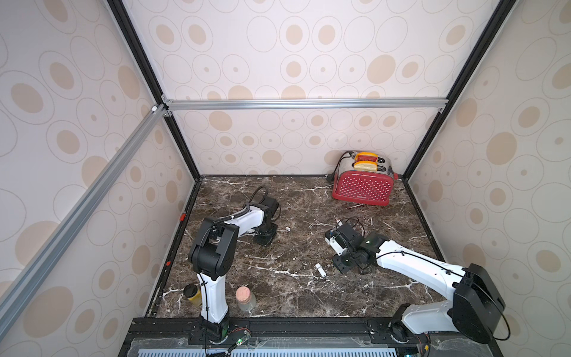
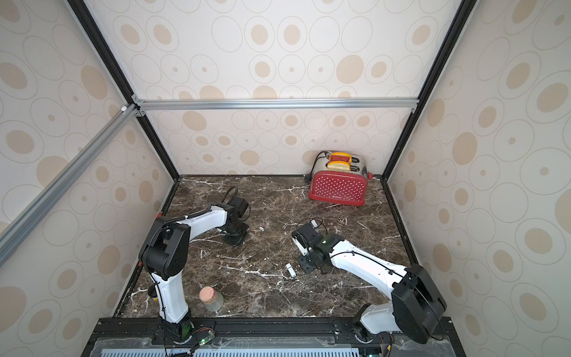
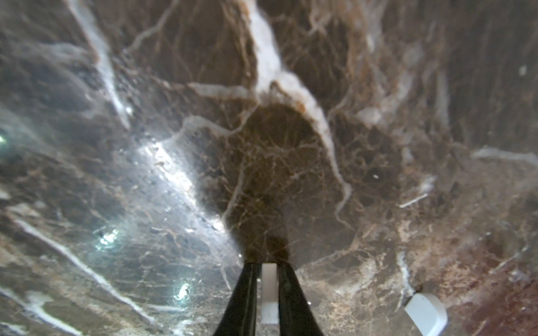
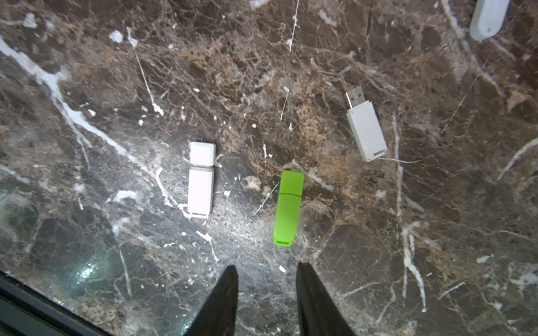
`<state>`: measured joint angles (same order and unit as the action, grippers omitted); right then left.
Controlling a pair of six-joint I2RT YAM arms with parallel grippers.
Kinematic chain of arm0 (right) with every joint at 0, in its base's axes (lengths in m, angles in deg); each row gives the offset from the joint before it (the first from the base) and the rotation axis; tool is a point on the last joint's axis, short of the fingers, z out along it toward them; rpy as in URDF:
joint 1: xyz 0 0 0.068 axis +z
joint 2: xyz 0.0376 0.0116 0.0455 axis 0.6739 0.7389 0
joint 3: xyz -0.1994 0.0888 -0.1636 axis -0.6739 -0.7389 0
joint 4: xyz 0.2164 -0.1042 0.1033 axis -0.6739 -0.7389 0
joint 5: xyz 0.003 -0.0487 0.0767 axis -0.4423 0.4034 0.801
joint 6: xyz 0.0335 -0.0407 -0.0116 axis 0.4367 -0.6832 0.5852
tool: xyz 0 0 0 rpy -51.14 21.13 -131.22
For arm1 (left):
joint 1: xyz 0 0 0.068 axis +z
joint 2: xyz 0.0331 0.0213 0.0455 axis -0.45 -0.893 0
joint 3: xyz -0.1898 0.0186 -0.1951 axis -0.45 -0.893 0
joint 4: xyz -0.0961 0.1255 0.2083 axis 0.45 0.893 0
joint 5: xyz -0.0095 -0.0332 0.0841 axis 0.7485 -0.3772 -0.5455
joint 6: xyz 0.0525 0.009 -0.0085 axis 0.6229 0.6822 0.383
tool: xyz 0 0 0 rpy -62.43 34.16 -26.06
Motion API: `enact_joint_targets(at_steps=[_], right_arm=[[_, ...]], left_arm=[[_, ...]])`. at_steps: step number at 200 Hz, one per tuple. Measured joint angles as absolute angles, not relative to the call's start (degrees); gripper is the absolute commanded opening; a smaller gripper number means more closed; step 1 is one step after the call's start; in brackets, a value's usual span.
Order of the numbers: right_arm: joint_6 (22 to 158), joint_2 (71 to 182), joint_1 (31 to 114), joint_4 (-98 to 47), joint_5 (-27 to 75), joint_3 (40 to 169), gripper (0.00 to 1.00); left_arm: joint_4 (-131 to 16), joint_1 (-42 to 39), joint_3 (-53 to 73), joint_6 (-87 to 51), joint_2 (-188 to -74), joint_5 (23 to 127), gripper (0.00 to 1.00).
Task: Close the usb drive cover
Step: Pick up the cover from the center of the board.
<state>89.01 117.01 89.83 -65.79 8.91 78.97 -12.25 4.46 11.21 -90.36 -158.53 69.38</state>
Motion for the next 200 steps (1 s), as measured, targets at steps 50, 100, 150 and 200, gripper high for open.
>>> enact_joint_targets(at_steps=[50, 100, 150, 200], right_arm=[[88.99, 118.0, 89.83, -65.81, 7.77, 80.32, 0.38], [88.64, 123.13, 89.72, -65.79, 7.27, 82.51, 0.38], [88.03, 126.87, 87.86, -65.35, 8.03, 83.89, 0.4], [87.05, 129.06, 84.74, -64.96, 9.15, 86.05, 0.42]], left_arm=[[-12.73, 4.46, 11.21, -88.05, -158.53, 69.62, 0.12], [-13.1, 4.44, 11.18, -84.4, -158.53, 70.64, 0.12], [-13.28, 4.4, 11.16, -79.76, -158.53, 71.8, 0.11], [-13.69, 4.4, 10.75, -76.22, -158.48, 72.92, 0.1]])
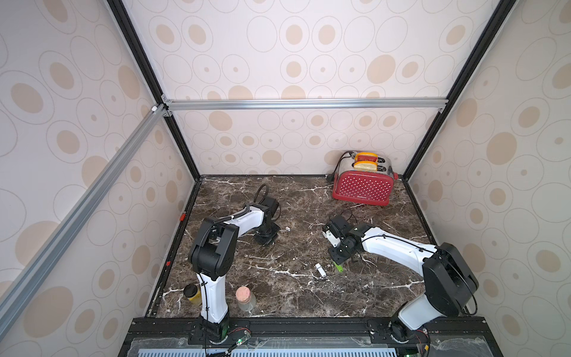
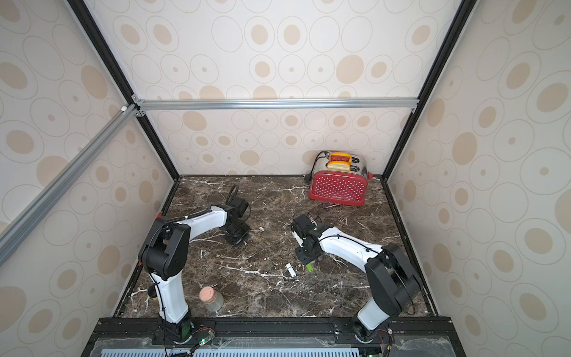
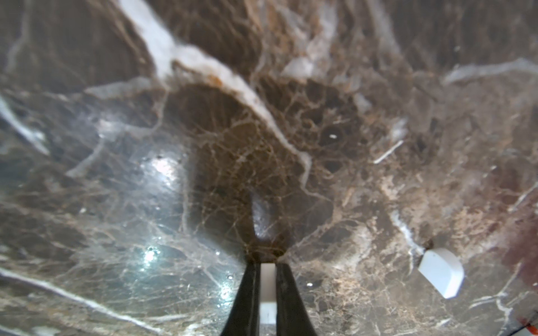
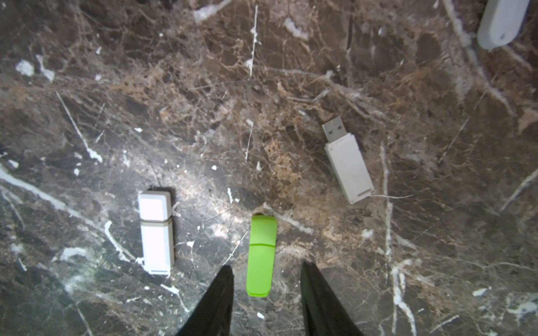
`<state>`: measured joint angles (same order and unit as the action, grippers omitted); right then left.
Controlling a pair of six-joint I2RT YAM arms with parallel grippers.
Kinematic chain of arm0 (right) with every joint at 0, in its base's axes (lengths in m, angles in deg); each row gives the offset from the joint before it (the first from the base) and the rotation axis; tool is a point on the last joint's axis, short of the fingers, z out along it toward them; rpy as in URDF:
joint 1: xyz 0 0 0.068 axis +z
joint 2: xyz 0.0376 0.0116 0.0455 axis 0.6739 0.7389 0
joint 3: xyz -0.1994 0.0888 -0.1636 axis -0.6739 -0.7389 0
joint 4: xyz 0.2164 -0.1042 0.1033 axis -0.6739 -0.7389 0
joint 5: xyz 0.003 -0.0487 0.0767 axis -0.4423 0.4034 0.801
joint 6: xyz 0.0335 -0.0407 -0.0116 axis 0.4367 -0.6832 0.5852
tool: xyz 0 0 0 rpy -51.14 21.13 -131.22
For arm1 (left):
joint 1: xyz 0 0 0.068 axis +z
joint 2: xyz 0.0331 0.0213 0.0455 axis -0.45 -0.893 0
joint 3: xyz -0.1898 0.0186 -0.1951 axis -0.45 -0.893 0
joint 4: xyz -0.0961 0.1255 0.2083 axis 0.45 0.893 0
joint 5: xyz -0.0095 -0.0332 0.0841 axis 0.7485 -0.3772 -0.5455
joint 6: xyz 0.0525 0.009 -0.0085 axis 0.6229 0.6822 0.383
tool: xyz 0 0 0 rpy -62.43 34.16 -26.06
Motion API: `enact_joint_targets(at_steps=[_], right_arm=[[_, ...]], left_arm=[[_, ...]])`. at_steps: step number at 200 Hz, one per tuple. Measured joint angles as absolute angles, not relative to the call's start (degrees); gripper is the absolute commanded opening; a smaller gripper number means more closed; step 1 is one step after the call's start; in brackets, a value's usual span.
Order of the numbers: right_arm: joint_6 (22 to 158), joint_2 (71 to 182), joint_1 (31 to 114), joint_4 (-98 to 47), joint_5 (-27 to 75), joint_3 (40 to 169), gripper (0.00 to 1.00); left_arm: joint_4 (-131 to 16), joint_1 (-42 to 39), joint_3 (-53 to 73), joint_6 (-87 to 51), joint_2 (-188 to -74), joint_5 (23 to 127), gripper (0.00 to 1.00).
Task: Close the usb drive cover
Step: Pick up the cover from the center of the board.
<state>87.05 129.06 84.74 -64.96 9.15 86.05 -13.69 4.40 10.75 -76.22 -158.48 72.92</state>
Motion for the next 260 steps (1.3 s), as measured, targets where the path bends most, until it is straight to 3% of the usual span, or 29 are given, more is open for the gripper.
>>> enact_joint_targets(at_steps=[66, 80, 260], right_arm=[[86.37, 133.54, 82.37, -65.18, 8.91, 88.69, 0.43], [86.09, 134.19, 82.22, -65.22, 8.3, 89.07, 0.43], [83.4, 138.52, 77.65, -64.68, 4.71, 91.49, 0.43]], left_arm=[[-14.06, 4.13, 10.48, -72.35, -158.42, 73.75, 0.06], [-14.11, 4.09, 10.48, -71.63, -158.42, 73.99, 0.0], [-13.23, 3.41, 11.29, -65.64, -158.74, 73.16, 0.0]])
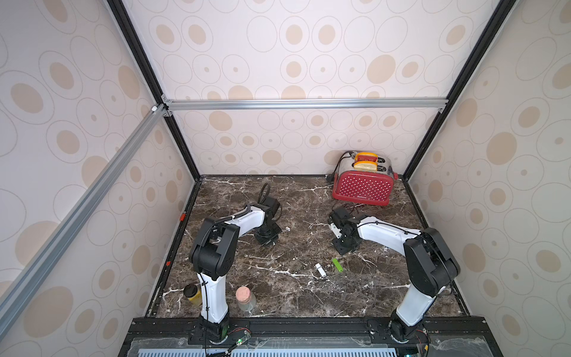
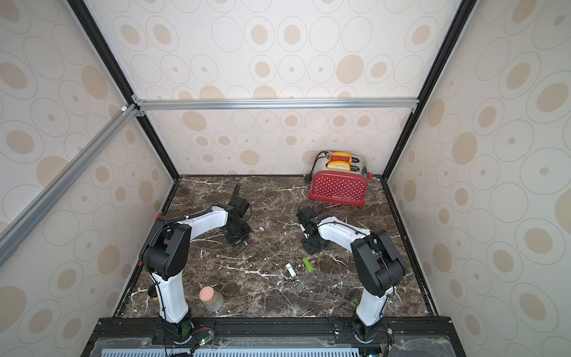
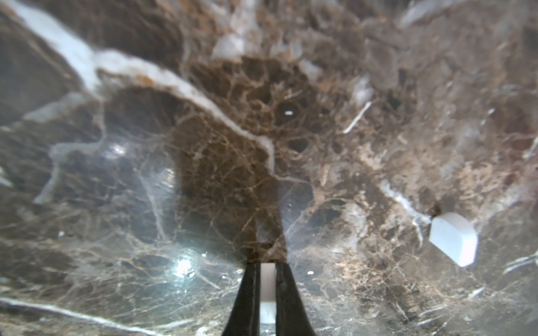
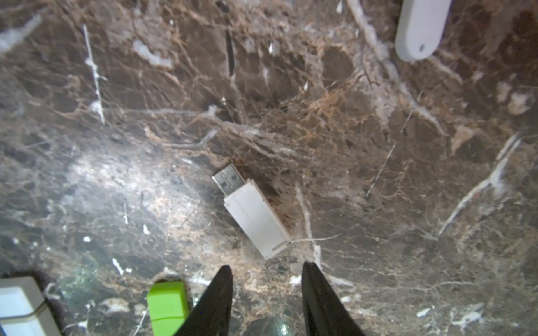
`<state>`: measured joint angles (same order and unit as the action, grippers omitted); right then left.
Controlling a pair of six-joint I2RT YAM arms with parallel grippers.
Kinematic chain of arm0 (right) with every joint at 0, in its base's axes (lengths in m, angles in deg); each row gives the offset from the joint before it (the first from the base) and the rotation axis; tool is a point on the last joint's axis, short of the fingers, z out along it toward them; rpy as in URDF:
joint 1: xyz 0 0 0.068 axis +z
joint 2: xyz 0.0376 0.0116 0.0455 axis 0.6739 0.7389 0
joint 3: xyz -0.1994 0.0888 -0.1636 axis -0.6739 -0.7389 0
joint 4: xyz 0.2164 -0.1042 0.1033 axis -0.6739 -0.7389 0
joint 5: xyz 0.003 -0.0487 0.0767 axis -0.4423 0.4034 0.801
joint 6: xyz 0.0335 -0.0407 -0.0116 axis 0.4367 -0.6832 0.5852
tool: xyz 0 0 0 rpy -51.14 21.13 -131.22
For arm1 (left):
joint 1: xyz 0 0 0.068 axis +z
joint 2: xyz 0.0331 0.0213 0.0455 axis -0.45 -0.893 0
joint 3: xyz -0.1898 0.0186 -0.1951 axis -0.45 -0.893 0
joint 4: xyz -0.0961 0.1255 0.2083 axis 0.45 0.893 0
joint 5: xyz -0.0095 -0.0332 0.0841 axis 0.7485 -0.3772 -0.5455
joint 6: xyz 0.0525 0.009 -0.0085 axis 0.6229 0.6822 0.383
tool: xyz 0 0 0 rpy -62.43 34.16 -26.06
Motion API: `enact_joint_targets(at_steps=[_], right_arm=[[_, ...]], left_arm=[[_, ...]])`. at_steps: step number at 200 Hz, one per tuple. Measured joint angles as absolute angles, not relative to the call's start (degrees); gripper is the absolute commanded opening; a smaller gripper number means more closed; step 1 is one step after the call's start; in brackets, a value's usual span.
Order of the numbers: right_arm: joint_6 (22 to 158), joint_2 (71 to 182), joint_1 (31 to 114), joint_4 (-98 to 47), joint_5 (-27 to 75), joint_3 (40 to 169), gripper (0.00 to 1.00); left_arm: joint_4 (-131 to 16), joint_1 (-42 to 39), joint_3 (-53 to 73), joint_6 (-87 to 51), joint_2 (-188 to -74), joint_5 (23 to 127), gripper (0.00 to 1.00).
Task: Close the usb drive cover
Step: Pick up the cover from the center of the board.
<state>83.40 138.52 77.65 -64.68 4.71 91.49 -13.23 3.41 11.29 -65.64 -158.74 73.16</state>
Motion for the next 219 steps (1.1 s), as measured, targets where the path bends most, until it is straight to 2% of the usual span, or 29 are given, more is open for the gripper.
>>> enact_joint_targets(at_steps=[127, 155, 219], right_arm=[[82.55, 141.84, 76.32, -63.08, 8.06, 92.17, 0.42], [82.61, 141.95, 76.25, -62.93, 9.83, 92.17, 0.36], [83.38, 141.98, 76.25, -62.88, 11.01, 92.04, 0.33]], left_arm=[[-12.86, 3.32, 11.31, -65.23, -158.74, 73.07, 0.0], [-12.58, 3.32, 11.31, -64.99, -158.72, 73.07, 0.0], [-11.75, 3.26, 11.29, -64.73, -158.61, 73.07, 0.0]])
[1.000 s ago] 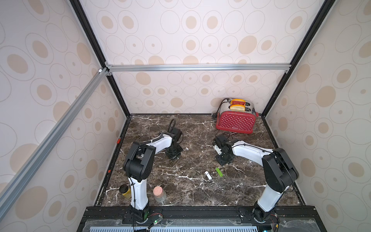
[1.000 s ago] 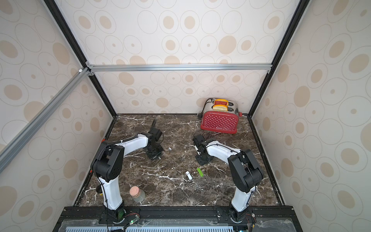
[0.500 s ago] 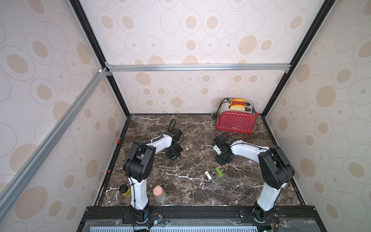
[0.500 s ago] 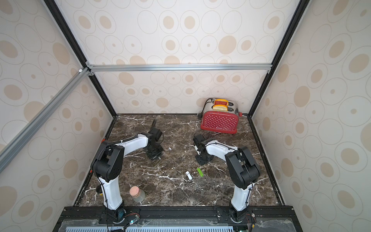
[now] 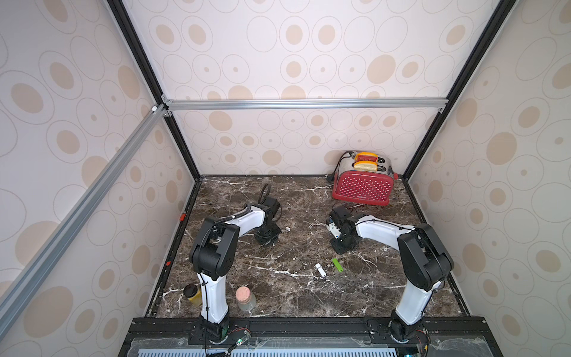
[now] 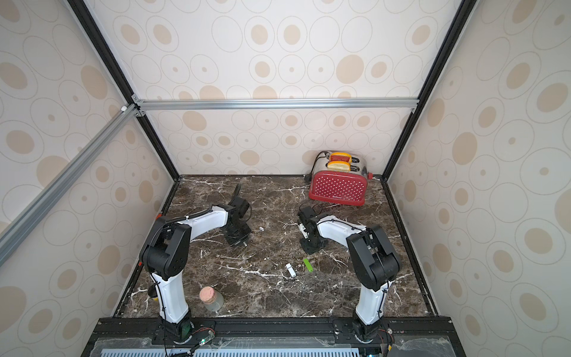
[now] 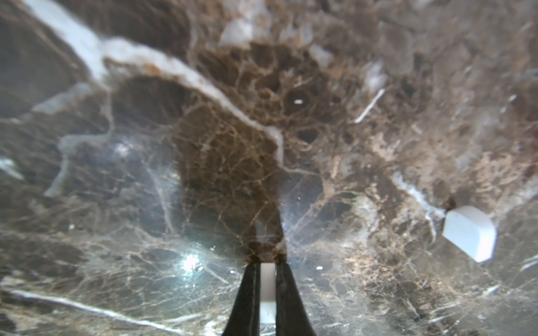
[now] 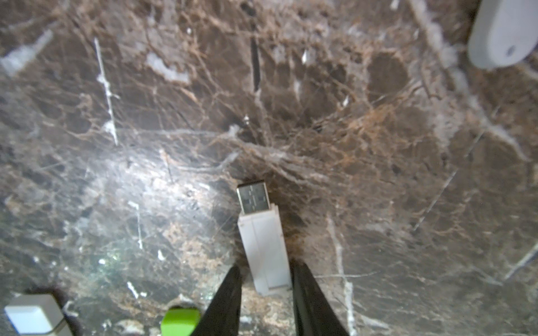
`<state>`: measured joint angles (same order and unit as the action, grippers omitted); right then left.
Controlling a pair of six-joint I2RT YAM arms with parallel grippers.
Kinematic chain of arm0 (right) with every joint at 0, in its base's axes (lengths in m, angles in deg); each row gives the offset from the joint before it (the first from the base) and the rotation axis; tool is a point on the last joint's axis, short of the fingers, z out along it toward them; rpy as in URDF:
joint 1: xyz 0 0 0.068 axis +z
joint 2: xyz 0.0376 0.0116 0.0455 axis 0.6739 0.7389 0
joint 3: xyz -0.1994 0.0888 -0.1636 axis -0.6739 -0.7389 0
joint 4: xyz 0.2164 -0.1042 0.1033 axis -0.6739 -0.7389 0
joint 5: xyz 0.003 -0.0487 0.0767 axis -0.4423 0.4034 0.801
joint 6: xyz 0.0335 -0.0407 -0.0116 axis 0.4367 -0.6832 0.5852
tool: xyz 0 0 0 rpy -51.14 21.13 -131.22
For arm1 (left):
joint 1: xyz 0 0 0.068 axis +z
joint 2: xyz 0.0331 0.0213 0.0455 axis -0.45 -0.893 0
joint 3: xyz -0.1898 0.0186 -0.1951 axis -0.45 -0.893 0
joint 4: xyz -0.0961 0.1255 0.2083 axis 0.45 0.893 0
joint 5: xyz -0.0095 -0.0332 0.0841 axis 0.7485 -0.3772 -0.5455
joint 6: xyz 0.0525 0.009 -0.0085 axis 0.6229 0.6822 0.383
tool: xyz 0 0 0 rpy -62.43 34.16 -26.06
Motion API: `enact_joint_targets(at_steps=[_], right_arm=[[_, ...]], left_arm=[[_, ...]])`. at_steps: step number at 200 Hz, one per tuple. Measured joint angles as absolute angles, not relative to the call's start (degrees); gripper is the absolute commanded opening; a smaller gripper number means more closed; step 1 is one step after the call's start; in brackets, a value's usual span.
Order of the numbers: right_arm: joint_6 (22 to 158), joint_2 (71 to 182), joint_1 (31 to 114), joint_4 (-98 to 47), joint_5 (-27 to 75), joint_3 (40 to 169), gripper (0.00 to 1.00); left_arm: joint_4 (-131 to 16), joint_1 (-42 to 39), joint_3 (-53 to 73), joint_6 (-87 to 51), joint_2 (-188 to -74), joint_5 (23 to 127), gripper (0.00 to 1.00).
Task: Close the usb drive cover
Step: Pick up the cover from the center of the board.
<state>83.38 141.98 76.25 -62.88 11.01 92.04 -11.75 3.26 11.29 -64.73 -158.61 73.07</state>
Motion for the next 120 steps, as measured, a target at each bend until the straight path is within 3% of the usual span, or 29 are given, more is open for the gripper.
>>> enact_joint_targets(at_steps=[25, 66, 120], right_arm=[[83.97, 141.98, 76.25, -62.86, 10.96, 91.95, 0.31], [84.38, 141.98, 76.3, -62.8, 11.42, 91.86, 0.15], [84.53, 141.43, 76.3, -62.47, 11.47, 91.27, 0.0]], left_arm=[[-10.96, 3.24, 11.29, -64.55, -158.53, 72.92, 0.0], [-10.67, 3.24, 11.29, -64.38, -158.53, 72.9, 0.0], [-10.61, 3.24, 11.29, -64.33, -158.53, 72.81, 0.0]])
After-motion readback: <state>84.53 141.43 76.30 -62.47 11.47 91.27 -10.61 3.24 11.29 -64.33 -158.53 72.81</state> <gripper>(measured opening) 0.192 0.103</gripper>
